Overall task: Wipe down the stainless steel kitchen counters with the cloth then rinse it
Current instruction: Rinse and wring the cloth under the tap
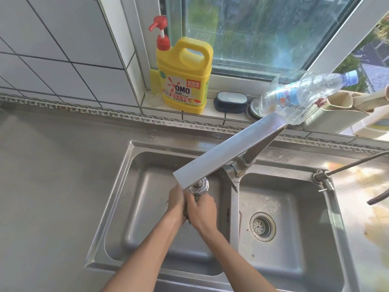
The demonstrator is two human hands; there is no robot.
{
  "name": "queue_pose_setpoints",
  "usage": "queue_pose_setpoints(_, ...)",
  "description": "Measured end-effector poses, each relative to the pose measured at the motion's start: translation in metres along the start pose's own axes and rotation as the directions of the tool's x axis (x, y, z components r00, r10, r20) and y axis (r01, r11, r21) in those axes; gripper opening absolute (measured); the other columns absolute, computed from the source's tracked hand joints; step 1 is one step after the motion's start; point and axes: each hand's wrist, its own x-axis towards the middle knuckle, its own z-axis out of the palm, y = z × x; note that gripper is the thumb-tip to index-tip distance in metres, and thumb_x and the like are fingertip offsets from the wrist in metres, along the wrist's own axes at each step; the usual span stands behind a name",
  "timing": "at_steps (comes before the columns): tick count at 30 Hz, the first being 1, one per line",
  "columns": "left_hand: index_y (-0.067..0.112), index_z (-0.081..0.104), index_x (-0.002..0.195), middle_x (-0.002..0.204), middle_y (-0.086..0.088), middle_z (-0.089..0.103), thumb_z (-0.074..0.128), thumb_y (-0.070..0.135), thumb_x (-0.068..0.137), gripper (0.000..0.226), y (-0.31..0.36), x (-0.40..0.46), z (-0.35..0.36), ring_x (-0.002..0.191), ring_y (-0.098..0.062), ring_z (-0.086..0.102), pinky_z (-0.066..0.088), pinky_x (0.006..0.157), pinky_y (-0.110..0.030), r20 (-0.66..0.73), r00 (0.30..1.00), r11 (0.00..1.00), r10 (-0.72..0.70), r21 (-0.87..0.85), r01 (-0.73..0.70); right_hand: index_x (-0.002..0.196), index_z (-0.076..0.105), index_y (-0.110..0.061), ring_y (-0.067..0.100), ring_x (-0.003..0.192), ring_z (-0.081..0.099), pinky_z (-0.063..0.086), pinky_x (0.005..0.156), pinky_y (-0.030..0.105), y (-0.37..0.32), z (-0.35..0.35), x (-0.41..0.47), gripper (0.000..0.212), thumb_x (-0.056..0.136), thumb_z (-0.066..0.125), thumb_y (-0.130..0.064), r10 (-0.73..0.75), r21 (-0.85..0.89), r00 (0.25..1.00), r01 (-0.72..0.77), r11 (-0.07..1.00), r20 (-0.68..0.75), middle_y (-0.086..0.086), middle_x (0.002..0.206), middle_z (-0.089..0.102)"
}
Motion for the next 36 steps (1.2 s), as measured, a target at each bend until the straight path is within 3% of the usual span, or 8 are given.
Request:
queue_pose_setpoints(7, 0.019, 0.047, 0.058, 0.041, -0.001, 0.045, 0.056, 0.012, 0.092, 0.036, -0.025, 0.004, 0.017, 0.030, -0.016, 0.043, 0.037, 0.041, -0.021, -0.041, 0.998, 0.997, -0.054, 0.061, 0.056, 0.073, 0.055, -0.022, 0.033, 0.079, 0.068, 0.056, 0.069, 0.038, -0.011, -0.023, 0.039, 0.017, 0.085, 0.055, -0.033, 0.093, -0.124, 0.995, -0.090, 0.988, 0.022, 0.005, 0.081, 0.072)
queue_pose_setpoints(12, 0.020, 0.044, 0.063, 0.052, -0.001, 0.045, 0.066, 0.019, 0.079, 0.027, -0.008, 0.008, 0.008, 0.049, -0.020, 0.041, 0.033, 0.053, -0.022, 0.000, 0.998, 0.998, -0.055, 0.026, 0.055, 0.061, 0.048, -0.015, 0.040, 0.073, 0.065, 0.057, 0.068, 0.044, -0.003, -0.010, 0.006, 0.032, 0.083, 0.046, -0.038, 0.069, -0.150, 0.993, -0.054, 0.987, 0.097, 0.012, 0.072, 0.070)
queue_pose_setpoints(16, 0.018, 0.042, 0.062, 0.041, 0.000, 0.045, 0.055, 0.019, 0.100, 0.040, -0.021, 0.005, 0.021, 0.032, -0.016, 0.045, 0.036, 0.040, -0.017, 0.012, 1.000, 0.992, 0.008, 0.126, -0.009, 0.065, 0.053, -0.019, 0.032, 0.073, 0.064, 0.053, 0.067, 0.039, -0.010, -0.030, 0.035, 0.027, 0.087, 0.045, -0.034, 0.078, -0.108, 0.991, -0.066, 0.992, 0.107, 0.003, 0.071, 0.067)
queue_pose_setpoints(20, 0.022, 0.041, 0.065, 0.059, -0.002, 0.046, 0.060, 0.024, 0.091, 0.032, -0.014, 0.007, 0.021, 0.059, -0.020, 0.050, 0.041, 0.056, -0.029, 0.092, 0.995, 0.990, 0.026, 0.138, -0.038, 0.086, 0.062, -0.016, 0.036, 0.086, 0.066, 0.056, 0.076, 0.042, -0.011, -0.026, 0.028, 0.029, 0.090, 0.041, -0.035, 0.041, -0.101, 0.996, -0.032, 0.994, 0.081, 0.010, 0.092, 0.074)
queue_pose_setpoints(23, 0.024, 0.042, 0.065, 0.064, -0.002, 0.043, 0.058, 0.022, 0.092, 0.031, -0.001, 0.015, 0.012, 0.054, -0.017, 0.045, 0.041, 0.049, -0.024, 0.033, 0.998, 0.997, 0.058, 0.057, -0.060, 0.074, 0.054, -0.017, 0.042, 0.081, 0.064, 0.055, 0.072, 0.044, -0.013, -0.018, 0.012, 0.020, 0.078, 0.038, -0.027, 0.016, -0.172, 0.984, 0.015, 0.985, 0.180, 0.019, 0.092, 0.072)
queue_pose_setpoints(26, 0.023, 0.047, 0.062, 0.061, -0.003, 0.043, 0.053, 0.026, 0.099, 0.037, -0.014, 0.004, 0.017, 0.046, -0.017, 0.046, 0.037, 0.032, -0.020, 0.112, 0.994, 0.983, -0.012, 0.184, -0.009, 0.077, 0.056, -0.015, 0.039, 0.085, 0.064, 0.054, 0.075, 0.043, -0.017, -0.032, 0.037, 0.020, 0.093, 0.047, -0.025, 0.030, -0.154, 0.989, -0.007, 0.988, 0.148, 0.016, 0.092, 0.072)
queue_pose_setpoints(33, 0.023, 0.038, 0.069, 0.046, 0.006, 0.044, 0.059, 0.029, 0.070, 0.022, 0.007, 0.000, 0.014, 0.039, -0.011, 0.047, 0.040, 0.046, -0.018, 0.073, 0.995, 0.997, 0.073, -0.027, -0.071, 0.070, 0.050, -0.019, 0.041, 0.082, 0.067, 0.058, 0.073, 0.045, -0.019, -0.019, 0.014, 0.012, 0.080, 0.043, -0.020, 0.009, -0.230, 0.981, 0.036, 0.973, 0.194, 0.016, 0.086, 0.072)
queue_pose_setpoints(36, 0.023, 0.043, 0.070, 0.067, -0.010, 0.050, 0.055, 0.024, 0.094, 0.027, -0.013, 0.001, 0.019, 0.059, -0.022, 0.052, 0.040, 0.052, -0.025, 0.060, 0.998, 0.989, 0.014, 0.146, -0.023, 0.076, 0.057, -0.019, 0.035, 0.087, 0.067, 0.056, 0.073, 0.041, -0.022, -0.033, 0.038, 0.019, 0.090, 0.047, -0.028, 0.021, -0.153, 0.991, -0.001, 0.988, 0.130, 0.009, 0.089, 0.073)
